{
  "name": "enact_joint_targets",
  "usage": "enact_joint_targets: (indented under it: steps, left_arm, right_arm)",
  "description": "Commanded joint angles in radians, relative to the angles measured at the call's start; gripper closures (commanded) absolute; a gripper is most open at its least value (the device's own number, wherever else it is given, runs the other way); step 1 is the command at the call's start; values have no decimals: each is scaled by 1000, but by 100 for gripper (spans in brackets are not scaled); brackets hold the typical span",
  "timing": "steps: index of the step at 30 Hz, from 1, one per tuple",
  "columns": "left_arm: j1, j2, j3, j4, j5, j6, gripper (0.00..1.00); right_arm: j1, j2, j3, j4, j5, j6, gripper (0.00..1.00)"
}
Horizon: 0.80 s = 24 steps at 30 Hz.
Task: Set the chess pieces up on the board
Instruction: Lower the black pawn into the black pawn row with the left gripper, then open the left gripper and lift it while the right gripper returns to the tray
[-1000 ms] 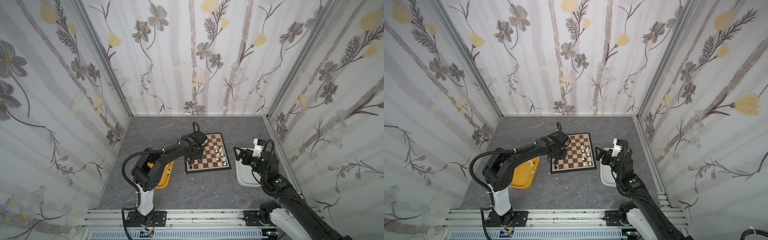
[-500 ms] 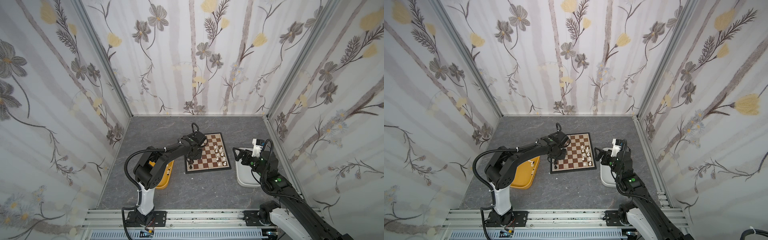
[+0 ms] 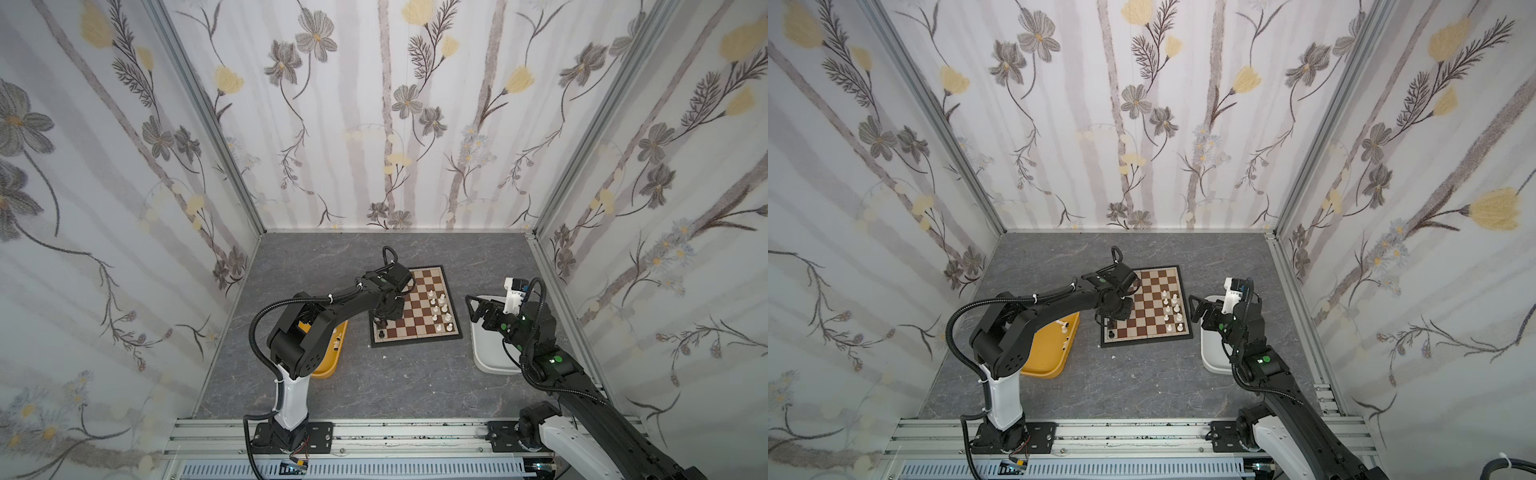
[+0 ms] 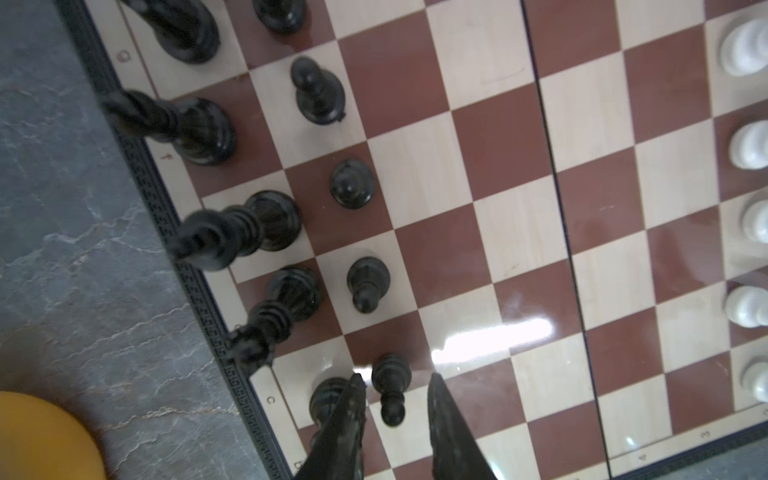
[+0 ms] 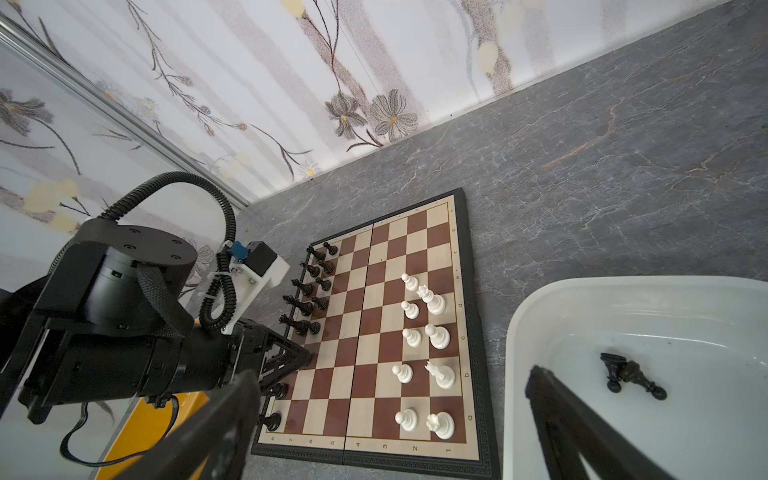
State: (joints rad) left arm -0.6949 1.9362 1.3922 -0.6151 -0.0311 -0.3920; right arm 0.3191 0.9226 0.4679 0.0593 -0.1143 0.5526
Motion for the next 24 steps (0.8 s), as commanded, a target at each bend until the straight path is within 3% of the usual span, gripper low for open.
enact_joint_targets:
  steps: [1,4,9,11,13,15,19,24]
  left_arm:
    - [1,-36,35,-23,11,-8,67]
    - [1,-86,54,-33,27,-7,62]
    - [0,-194,121,-38,45,8,44]
    - [1,-241,109,-17,59,25,33]
    - [3,-296,70,31,80,45,22]
    - [13,-348,-2,93,121,59,15]
    - [49,-428,-123,191,207,49,8]
    - [77,-481,-208,274,267,54,5]
  right_arm:
    - [-8,-8,32,-77,102,13,0]
    - [-37,-4,62,-193,201,46,1]
    - [-142,92,98,-323,246,55,19]
    - [-166,174,126,-324,229,24,29]
    - [-167,279,177,-327,218,-8,48]
    - [-166,384,227,-329,191,-30,59]
    - [-154,577,335,-330,150,-84,68]
    - [-146,729,414,-340,164,-104,69]
